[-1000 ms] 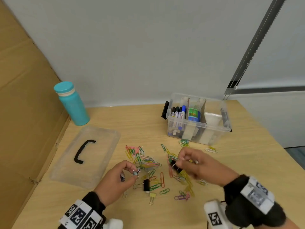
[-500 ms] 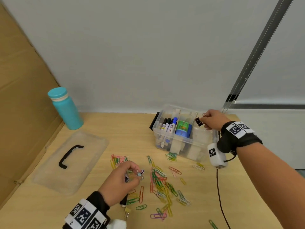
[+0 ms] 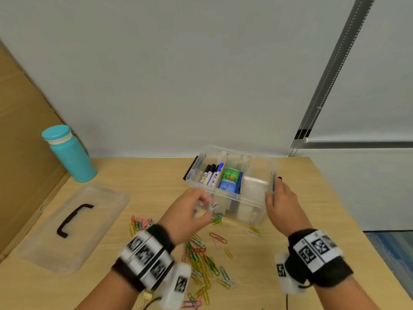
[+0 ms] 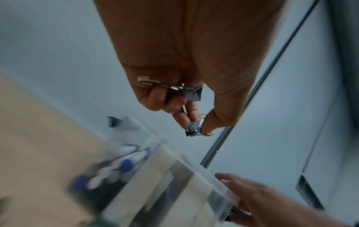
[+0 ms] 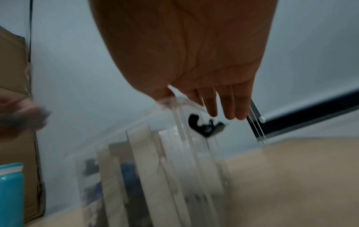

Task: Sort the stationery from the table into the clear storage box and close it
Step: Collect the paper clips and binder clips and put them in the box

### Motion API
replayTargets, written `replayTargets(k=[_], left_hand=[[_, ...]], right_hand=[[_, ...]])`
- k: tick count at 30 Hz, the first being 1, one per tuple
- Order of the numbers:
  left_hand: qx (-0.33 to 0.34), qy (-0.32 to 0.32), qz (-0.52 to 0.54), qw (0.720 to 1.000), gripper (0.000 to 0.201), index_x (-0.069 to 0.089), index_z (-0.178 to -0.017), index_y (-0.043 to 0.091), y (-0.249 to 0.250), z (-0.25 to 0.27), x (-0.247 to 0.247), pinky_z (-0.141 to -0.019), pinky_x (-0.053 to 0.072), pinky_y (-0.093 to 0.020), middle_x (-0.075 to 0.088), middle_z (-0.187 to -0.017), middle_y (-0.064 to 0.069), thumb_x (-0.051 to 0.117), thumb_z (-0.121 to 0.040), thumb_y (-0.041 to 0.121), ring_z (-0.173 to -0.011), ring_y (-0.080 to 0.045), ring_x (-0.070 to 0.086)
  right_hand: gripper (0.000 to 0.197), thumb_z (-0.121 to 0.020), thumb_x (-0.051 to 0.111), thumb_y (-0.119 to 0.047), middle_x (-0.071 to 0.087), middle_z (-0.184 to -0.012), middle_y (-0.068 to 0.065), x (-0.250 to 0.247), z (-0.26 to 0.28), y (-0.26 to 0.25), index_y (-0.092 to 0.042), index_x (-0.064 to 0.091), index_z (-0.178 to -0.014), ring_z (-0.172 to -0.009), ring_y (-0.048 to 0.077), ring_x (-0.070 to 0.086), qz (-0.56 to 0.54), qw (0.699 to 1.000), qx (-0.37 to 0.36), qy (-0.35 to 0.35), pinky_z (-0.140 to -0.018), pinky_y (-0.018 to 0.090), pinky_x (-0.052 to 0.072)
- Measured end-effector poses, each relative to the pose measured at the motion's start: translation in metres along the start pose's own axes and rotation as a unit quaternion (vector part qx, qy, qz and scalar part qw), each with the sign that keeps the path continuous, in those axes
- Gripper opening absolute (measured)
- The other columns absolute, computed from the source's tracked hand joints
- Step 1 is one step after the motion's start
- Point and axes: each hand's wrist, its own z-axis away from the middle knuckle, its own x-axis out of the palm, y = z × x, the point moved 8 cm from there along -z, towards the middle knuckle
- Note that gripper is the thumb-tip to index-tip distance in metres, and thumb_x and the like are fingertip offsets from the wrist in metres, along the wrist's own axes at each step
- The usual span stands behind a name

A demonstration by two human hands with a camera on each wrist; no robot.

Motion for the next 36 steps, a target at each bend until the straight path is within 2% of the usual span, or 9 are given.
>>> replayTargets(k=[3,7,12,15,20,26,31,33,36], left_hand=[[0.041,0.007,-0.054,0.998,0.013,0.054,-0.095,0.025,0.044,-0.067,0.015,-0.079,0.044,-0.02,0.053,-0.103,0.005,0.061,-0.084,0.024,-0.092,-0.008,0.054],[0.055,-0.016,-0.131,0.99,0.017,0.059,-0.098,0.016,0.081,-0.147,0.049,-0.086,0.049,-0.036,0.052,-0.107,-0.004,0.062,-0.082,0.021,-0.093,-0.023,0.058],[0.002,-0.109,-0.243,0.964,0.045,0.051,-0.13,0.013,0.073,-0.195,0.083,-0.098,0.042,-0.033,0.052,-0.134,-0.009,0.06,-0.089,0.029,-0.119,-0.027,0.052],[-0.008,-0.127,-0.261,0.957,0.042,0.051,-0.132,0.016,0.061,-0.198,0.086,-0.102,0.041,-0.032,0.051,-0.138,-0.006,0.055,-0.091,0.019,-0.123,-0.024,0.051],[0.026,-0.073,-0.141,0.987,0.031,0.06,-0.121,0.02,0.063,-0.156,0.046,-0.098,0.045,-0.029,0.06,-0.127,0.002,0.051,-0.091,0.016,-0.112,-0.017,0.058],[0.08,-0.002,-0.088,0.993,0.025,0.061,-0.116,0.022,0.037,-0.036,-0.019,-0.088,0.047,-0.019,0.06,-0.113,0.012,0.05,-0.094,0.019,-0.098,-0.001,0.057],[-0.022,-0.011,-0.105,0.994,0.021,0.061,-0.11,0.029,-0.06,0.046,-0.036,-0.087,0.048,-0.018,0.061,-0.111,0.015,0.051,-0.094,0.02,-0.095,0.004,0.057],[-0.063,-0.041,-0.143,0.987,0.021,0.06,-0.112,0.031,-0.095,0.071,-0.033,-0.088,0.047,-0.02,0.06,-0.113,0.014,0.053,-0.093,0.023,-0.097,0.005,0.055],[-0.1,-0.076,-0.16,0.979,0.025,0.058,-0.115,0.032,-0.127,0.102,-0.027,-0.086,0.045,-0.016,0.056,-0.116,0.015,0.056,-0.091,0.025,-0.099,0.003,0.053]], right_hand=[[0.056,-0.1,0.027,-0.028,0.037,-0.146,0.008,0.008,0.01,0.0,-0.02,0.008,-0.152,-0.127,0.026,0.038,-0.066,0.997,-0.004,0.05,-0.102,0.039,0.039],[0.057,-0.1,0.027,-0.026,0.039,-0.144,0.005,0.007,0.013,0.0,-0.023,0.005,-0.152,-0.128,0.024,0.036,-0.082,0.992,-0.02,0.089,-0.101,0.036,0.038],[0.058,-0.1,0.027,-0.028,0.037,-0.146,0.003,0.006,0.013,0.0,-0.022,0.004,-0.152,-0.13,0.021,0.033,-0.073,0.994,-0.025,0.081,-0.104,0.033,0.037],[0.058,-0.1,0.025,-0.029,0.038,-0.145,0.002,0.006,0.012,0.001,-0.022,0.002,-0.152,-0.13,0.02,0.033,-0.069,0.994,-0.029,0.079,-0.104,0.032,0.038],[0.056,-0.099,0.023,-0.03,0.036,-0.148,0.004,0.01,0.011,0.005,-0.021,0.005,-0.152,-0.131,0.022,0.032,-0.072,0.995,-0.016,0.074,-0.104,0.036,0.038],[0.055,-0.1,0.021,-0.03,0.04,-0.145,0.007,0.016,0.011,0.007,-0.026,0.004,-0.152,-0.13,0.025,0.033,-0.09,0.993,-0.009,0.07,-0.103,0.038,0.036],[0.056,-0.097,0.022,-0.034,0.036,-0.146,0.013,0.009,0.015,0.006,-0.018,0.017,-0.15,-0.132,0.03,0.033,-0.046,0.992,0.01,0.117,-0.109,0.045,0.033],[0.055,-0.095,0.036,-0.031,0.029,-0.149,0.015,0.0,0.025,-0.009,-0.012,0.027,-0.145,-0.135,0.033,0.027,-0.011,0.987,0.007,0.159,-0.111,0.049,0.03],[0.045,-0.088,0.057,-0.021,0.038,-0.14,0.01,-0.002,0.056,-0.064,-0.012,0.045,-0.13,-0.13,0.028,0.032,0.011,0.979,-0.099,0.178,-0.107,0.042,0.034]])
